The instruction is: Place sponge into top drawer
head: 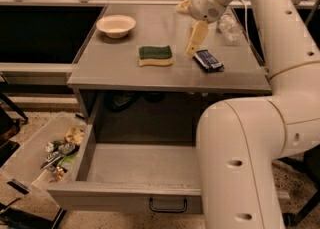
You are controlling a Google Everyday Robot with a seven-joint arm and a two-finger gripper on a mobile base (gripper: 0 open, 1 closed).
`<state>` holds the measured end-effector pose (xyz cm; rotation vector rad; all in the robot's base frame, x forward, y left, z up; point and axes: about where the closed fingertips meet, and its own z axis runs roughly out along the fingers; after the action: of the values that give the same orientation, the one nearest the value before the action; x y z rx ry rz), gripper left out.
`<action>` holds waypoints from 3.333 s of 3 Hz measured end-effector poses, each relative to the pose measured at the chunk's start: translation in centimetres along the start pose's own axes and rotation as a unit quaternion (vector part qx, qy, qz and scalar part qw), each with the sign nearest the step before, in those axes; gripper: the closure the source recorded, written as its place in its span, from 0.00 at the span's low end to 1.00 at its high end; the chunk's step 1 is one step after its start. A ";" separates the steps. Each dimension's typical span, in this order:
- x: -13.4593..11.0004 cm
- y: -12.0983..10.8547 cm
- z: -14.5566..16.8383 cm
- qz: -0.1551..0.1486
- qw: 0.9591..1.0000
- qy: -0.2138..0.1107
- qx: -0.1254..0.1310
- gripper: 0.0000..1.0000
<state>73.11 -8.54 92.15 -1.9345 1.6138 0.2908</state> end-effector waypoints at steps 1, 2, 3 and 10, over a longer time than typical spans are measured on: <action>-2.2 0.3 3.4 -0.020 0.998 -0.046 -0.033 0.00; -5.3 -0.3 7.8 -0.047 0.996 -0.045 -0.062 0.00; -7.7 -1.5 10.9 -0.062 0.995 -0.047 -0.061 0.00; -3.1 -2.2 13.2 -0.031 0.986 -0.164 -0.030 0.65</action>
Offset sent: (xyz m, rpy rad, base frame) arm 0.0450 0.1174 -0.0168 -0.0980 0.2086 0.3558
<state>77.08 1.70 83.92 -1.8610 1.3415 0.6049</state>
